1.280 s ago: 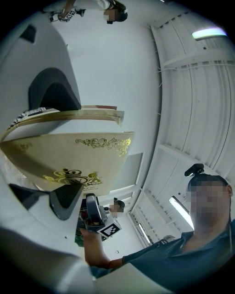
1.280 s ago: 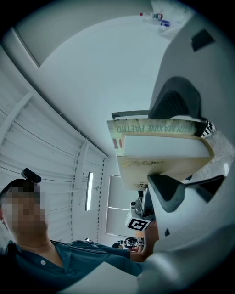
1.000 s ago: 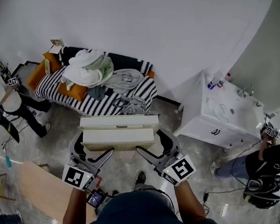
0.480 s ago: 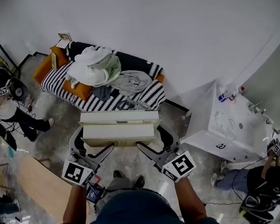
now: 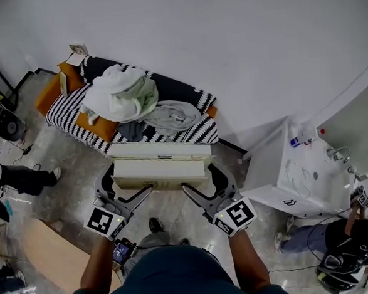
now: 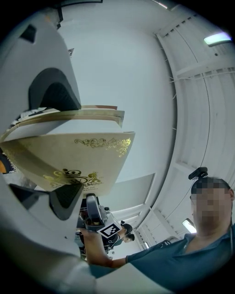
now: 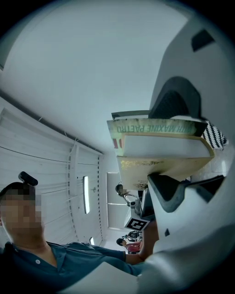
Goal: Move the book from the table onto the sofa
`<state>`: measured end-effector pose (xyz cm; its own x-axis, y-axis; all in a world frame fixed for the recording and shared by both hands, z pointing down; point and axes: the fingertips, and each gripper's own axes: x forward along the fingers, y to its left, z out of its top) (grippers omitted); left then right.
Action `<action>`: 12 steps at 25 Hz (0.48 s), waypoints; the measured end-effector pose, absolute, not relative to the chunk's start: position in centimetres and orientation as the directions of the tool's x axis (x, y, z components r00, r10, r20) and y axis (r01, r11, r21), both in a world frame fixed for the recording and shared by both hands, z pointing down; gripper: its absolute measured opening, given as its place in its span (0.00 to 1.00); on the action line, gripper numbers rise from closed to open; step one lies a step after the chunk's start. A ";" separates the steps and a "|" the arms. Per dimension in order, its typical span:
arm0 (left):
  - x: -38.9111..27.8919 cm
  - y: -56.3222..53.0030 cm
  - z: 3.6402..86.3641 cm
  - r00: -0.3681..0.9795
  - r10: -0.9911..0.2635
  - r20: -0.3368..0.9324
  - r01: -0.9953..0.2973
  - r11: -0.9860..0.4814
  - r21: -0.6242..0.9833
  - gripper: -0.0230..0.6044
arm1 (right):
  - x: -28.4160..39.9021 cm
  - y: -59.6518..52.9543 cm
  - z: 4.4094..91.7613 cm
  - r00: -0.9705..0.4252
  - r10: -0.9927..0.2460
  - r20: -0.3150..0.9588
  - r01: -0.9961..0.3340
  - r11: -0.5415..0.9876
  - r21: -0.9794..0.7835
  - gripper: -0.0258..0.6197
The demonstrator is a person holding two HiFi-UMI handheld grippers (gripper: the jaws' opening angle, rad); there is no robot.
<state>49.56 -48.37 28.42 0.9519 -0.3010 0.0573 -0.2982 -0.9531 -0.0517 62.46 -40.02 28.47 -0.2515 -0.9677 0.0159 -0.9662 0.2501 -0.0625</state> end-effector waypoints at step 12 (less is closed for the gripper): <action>50.1 -58.9 29.4 0.957 -0.288 0.046 -0.285 -0.957 -0.049 0.80 | 62.9 -50.1 29.4 -0.224 -0.974 0.017 -0.973 0.222 -0.066 0.65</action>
<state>50.11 -58.95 29.37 0.9567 -0.2876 0.0457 -0.2854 -0.9572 -0.0489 62.86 -50.07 29.40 -0.2240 -0.9744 0.0172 -0.9727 0.2225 -0.0658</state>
